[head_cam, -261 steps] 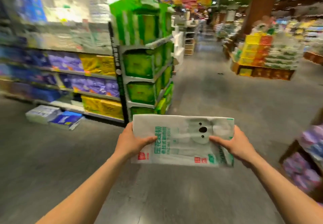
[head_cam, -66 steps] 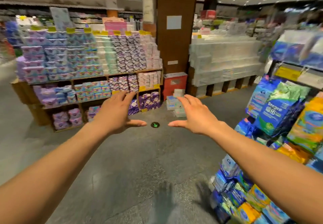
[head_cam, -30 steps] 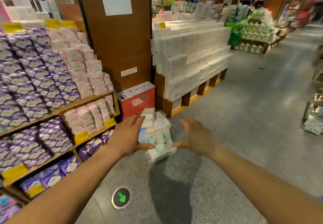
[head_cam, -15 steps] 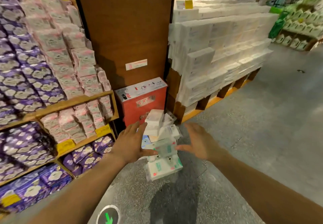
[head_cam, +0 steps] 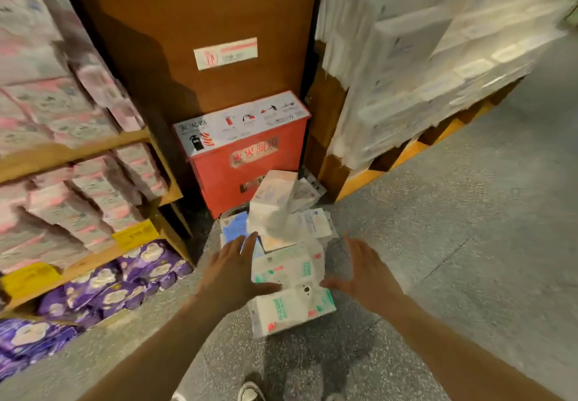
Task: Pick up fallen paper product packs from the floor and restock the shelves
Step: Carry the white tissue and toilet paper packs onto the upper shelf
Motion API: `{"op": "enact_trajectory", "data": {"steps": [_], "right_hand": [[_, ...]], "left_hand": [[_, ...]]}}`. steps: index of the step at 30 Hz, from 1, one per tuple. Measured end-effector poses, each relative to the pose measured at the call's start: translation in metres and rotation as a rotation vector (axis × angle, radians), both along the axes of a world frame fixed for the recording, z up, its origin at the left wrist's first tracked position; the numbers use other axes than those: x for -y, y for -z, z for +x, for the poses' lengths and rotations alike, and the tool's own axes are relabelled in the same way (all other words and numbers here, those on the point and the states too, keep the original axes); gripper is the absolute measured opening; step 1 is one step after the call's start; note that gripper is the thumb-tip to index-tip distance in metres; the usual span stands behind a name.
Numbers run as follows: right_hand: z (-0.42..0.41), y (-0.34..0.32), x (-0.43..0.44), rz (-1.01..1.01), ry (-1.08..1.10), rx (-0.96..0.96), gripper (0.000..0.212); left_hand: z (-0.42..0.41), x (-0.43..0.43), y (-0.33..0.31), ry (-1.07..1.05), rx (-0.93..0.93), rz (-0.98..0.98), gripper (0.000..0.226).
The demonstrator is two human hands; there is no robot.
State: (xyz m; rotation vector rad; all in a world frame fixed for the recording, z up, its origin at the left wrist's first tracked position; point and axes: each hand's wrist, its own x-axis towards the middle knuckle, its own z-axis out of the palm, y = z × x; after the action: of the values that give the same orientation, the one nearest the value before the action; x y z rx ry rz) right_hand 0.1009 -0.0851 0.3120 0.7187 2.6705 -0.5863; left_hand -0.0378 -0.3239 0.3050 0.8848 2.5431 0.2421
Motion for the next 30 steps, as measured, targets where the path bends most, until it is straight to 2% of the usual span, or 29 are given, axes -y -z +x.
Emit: {"op": "enact_trajectory", "data": {"steps": [5,13,16,20,22,25,27,30], "right_hand": [[-0.045,0.161,-0.053,-0.004,-0.024,0.035,0.116],[-0.100,0.418,-0.130,-0.011,-0.038,0.081,0.122],[-0.116,0.493,-0.152,-0.043,-0.013,0.100,0.129],[-0.133,0.570,-0.170,-0.119,0.063,0.115,0.135],[-0.142,0.598,-0.176,-0.206,0.134,0.083,0.124],[-0.152,0.623,-0.177,-0.364,0.244,-0.053,0.084],[-0.153,0.626,-0.176,-0.453,0.241,-0.123,0.064],[-0.147,0.622,-0.171,-0.579,0.330,-0.191,0.054]], "left_hand": [[-0.037,-0.034,0.160,-0.007,-0.028,-0.104,0.134],[-0.076,-0.076,0.411,-0.134,0.045,-0.128,0.126],[-0.083,-0.083,0.487,-0.217,0.101,-0.100,0.129],[-0.092,-0.085,0.553,-0.348,0.179,-0.021,0.136],[-0.096,-0.085,0.573,-0.420,0.166,0.061,0.137],[-0.098,-0.087,0.592,-0.499,0.087,0.163,0.133],[-0.096,-0.089,0.598,-0.529,0.094,0.209,0.123],[-0.092,-0.089,0.601,-0.541,0.133,0.320,0.109]]}}
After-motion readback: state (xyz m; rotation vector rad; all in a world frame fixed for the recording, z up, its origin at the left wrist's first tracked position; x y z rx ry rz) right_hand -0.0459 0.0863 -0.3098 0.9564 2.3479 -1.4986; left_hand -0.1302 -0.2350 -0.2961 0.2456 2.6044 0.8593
